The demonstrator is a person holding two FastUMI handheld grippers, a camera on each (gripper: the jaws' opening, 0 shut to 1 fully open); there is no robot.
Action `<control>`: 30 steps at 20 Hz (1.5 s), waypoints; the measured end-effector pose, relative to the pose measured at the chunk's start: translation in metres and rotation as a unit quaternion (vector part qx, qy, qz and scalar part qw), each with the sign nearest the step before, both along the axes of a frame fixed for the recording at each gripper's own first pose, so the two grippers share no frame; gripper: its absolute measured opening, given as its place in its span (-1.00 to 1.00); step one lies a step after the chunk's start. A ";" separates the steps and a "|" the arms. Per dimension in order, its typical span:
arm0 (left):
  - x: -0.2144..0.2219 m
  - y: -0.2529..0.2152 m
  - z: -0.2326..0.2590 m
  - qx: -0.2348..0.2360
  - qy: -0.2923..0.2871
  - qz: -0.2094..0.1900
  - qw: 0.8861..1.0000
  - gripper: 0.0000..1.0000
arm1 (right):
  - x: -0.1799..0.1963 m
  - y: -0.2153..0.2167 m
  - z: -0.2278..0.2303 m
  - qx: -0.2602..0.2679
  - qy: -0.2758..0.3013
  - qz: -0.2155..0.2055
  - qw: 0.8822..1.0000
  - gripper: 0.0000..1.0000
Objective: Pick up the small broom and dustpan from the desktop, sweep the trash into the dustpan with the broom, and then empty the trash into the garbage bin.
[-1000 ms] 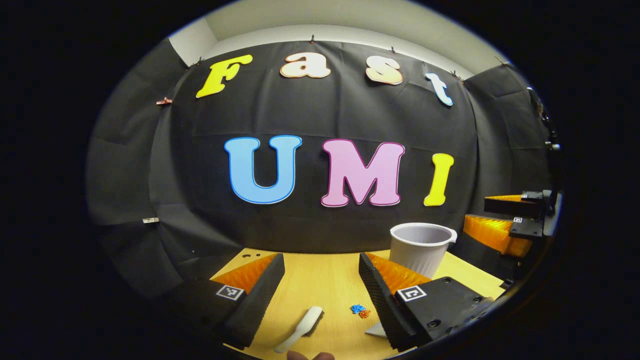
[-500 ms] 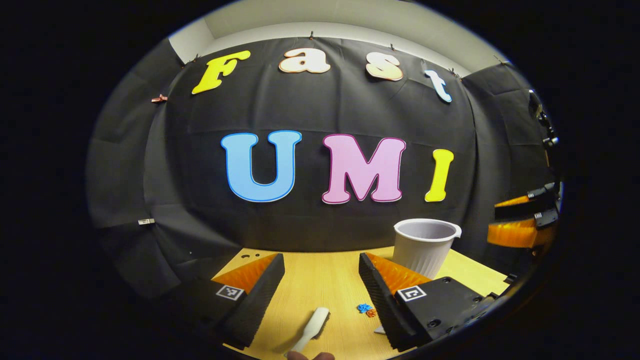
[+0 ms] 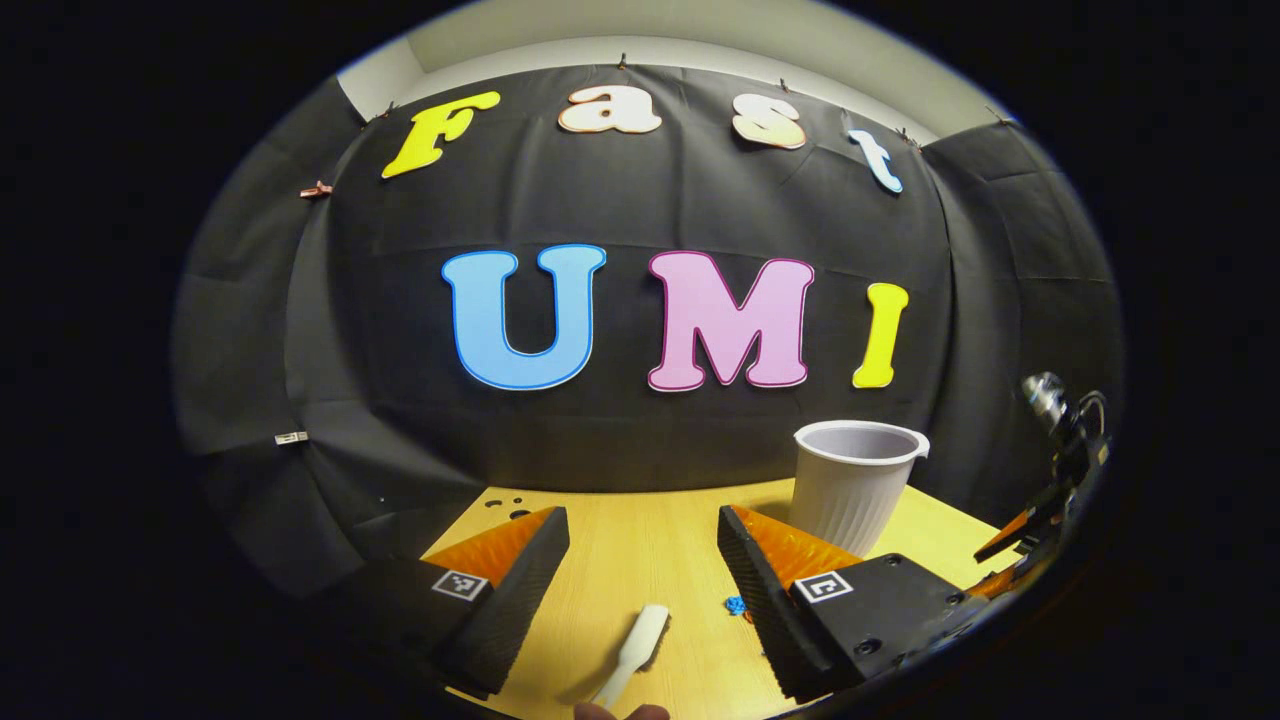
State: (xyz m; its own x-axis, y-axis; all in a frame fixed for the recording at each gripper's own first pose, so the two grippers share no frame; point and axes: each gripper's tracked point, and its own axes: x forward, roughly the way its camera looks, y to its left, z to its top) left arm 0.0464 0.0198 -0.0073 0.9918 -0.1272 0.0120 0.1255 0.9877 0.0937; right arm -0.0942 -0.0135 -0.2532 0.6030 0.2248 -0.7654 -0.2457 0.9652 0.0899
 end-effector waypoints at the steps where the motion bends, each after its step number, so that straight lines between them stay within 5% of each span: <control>1: -0.001 0.001 -0.003 0.001 0.001 0.000 1.000 0.92 | -0.001 -0.001 -0.018 -0.007 0.020 0.006 1.000 0.89; 10: -0.008 0.003 -0.016 0.007 0.013 0.010 1.000 0.91 | 0.011 -0.005 -0.110 -0.040 0.107 0.024 0.993 0.69; 13: -0.011 0.004 -0.022 0.008 0.022 0.018 1.000 0.92 | 0.016 0.001 -0.126 -0.038 0.126 0.025 0.991 0.51; 20: -0.022 0.012 -0.029 0.008 0.032 0.045 0.998 0.91 | 0.028 0.012 -0.147 -0.030 0.159 0.036 0.986 0.46; 25: -0.024 0.017 -0.041 0.013 0.045 0.057 0.997 0.92 | 0.033 0.014 -0.149 -0.008 0.167 0.017 0.986 -0.16; 30: -0.010 0.022 -0.066 0.020 0.077 0.073 0.994 0.90 | 0.032 0.019 -0.146 -0.009 0.154 0.038 0.987 -0.25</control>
